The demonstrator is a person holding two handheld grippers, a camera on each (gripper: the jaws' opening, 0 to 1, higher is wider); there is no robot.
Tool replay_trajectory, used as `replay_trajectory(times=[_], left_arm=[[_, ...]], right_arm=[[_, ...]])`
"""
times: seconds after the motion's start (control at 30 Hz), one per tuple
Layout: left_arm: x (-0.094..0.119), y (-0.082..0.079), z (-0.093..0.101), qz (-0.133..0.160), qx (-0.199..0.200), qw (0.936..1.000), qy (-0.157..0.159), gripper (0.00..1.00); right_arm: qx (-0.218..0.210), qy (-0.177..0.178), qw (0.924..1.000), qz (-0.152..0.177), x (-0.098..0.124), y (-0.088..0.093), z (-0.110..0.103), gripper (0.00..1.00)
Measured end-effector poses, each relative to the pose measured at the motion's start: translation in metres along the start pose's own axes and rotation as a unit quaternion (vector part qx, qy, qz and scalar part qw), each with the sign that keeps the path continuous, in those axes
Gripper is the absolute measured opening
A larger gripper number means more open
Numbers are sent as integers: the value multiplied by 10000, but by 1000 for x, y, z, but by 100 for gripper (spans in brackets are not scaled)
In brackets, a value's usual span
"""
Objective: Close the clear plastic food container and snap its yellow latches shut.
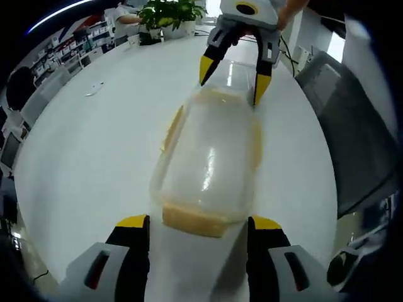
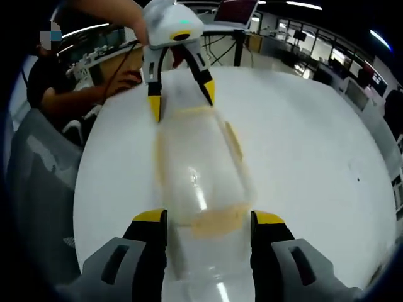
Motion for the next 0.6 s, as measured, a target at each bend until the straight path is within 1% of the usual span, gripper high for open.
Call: replay_trajectory(times=[0.07, 0.4, 0.6], left_arm=[[-1, 0, -1, 5, -23, 10000, 22, 58], [-4, 3, -6, -64, -225, 9996, 142, 58], [-5, 0, -9, -51, -458, 9986, 276, 58]], right_arm=[[94, -27, 9999, -80, -1, 0, 1, 50], [110, -173, 9996, -201, -3, 3, 8, 50], [160, -313, 9990, -262, -7, 2, 8, 50]])
Point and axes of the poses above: the point that each gripper's makers call its tool centre point, and the gripper's own axes: x roughly backward along the fingers, z roughly to its right, y roughly out of its underside, the point moved 10 cm from there along x, roughly backward along the fingers, and after that the axes turned 12 degrees about -y, right-handed, at the moved point
